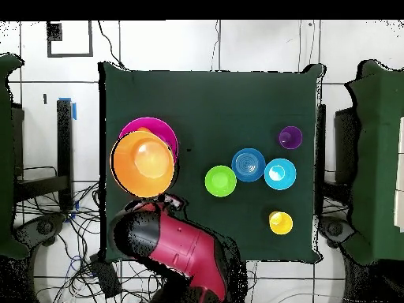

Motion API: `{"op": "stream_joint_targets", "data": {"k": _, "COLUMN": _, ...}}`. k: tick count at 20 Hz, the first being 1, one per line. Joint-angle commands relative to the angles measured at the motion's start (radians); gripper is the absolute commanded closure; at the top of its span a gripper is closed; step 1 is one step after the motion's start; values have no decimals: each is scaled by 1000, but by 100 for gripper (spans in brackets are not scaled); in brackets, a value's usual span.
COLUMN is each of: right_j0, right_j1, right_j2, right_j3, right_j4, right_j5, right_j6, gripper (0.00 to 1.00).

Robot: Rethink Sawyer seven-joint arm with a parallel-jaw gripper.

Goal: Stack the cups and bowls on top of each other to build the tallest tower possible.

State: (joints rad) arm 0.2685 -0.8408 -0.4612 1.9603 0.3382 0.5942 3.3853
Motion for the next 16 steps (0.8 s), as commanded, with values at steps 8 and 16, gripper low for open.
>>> {"op": "stream_joint_targets", "data": {"k": 8, "right_j0": -9, "right_j1": 266, "right_j2": 22, "right_j3": -271, "right_j4": 70, "right_j5": 57, "right_j6": 173, "gripper": 100}}
{"op": "stream_joint_targets", "data": {"k": 16, "right_j0": 10, "right_j1": 260, "right_j2": 11, "right_j3": -275, "right_j4": 98, "right_j5": 76, "right_j6": 164, "gripper": 100}}
